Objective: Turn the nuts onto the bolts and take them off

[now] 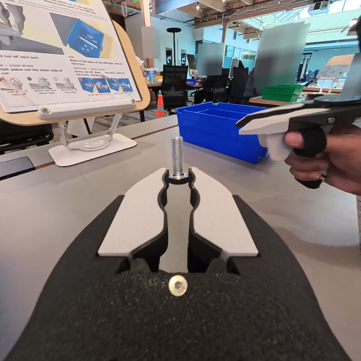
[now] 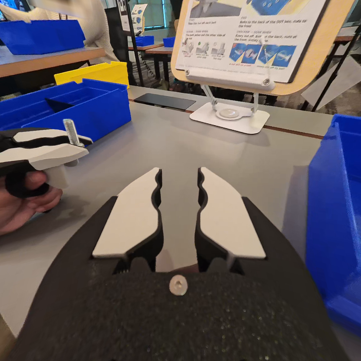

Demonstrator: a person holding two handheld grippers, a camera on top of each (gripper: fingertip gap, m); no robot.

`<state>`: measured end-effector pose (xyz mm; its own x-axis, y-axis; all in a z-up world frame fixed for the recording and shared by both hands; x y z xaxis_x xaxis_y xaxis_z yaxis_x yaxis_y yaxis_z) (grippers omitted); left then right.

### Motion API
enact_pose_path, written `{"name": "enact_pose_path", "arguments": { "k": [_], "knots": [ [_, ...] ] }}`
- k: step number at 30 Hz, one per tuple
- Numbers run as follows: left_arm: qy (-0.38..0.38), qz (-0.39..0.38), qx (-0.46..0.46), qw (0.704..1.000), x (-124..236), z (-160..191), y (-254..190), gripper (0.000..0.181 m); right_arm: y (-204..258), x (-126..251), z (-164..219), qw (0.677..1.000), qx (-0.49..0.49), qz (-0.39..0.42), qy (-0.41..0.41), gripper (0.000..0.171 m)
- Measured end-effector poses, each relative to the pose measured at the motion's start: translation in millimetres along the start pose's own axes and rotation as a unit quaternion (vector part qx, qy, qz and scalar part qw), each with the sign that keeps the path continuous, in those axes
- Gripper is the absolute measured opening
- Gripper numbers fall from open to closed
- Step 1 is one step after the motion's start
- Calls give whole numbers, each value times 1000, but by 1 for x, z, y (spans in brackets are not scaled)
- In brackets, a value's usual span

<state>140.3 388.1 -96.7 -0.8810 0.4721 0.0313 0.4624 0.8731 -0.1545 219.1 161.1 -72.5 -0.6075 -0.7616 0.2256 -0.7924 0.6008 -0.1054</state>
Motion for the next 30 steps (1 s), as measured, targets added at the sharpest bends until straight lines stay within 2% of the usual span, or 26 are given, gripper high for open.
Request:
{"name": "enact_pose_path", "arguments": {
  "k": [6, 12, 15, 19, 23, 30],
  "knots": [
    [0, 2, -13, 1000, -1, 0, -4, 18, 14, 39, 5, 999, -9, 30, -22, 34],
    [6, -23, -8, 1000, 0, 4, -1, 18, -6, 115, 26, 996, -13, 90, -13, 35],
    [10, -40, -20, 999, 0, 6, -2, 18, -21, 161, 52, 992, -17, 123, 10, 35],
    [17, -62, -29, 998, -5, 8, 0, 18, -34, 209, 108, 985, -43, 161, 35, 35],
    [22, -73, -34, 997, -11, 9, 2, 18, -32, 237, 144, 982, -75, 173, 26, 36],
    [31, -82, -44, 995, -15, 10, 4, 18, -33, 259, 149, 977, -54, 205, 15, 33]
  ]
}}
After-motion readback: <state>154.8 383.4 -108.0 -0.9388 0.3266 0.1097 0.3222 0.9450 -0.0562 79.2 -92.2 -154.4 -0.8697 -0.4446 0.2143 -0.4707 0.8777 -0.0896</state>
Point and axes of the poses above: each gripper's, where its closed fingertips meet, x back along the fingers, z out of its underside, y = z × x across the jaws, the point moved 9 cm from there along x, back along the fingers, and after that the axes turned 9 degrees about x, right-handed, at the moved point
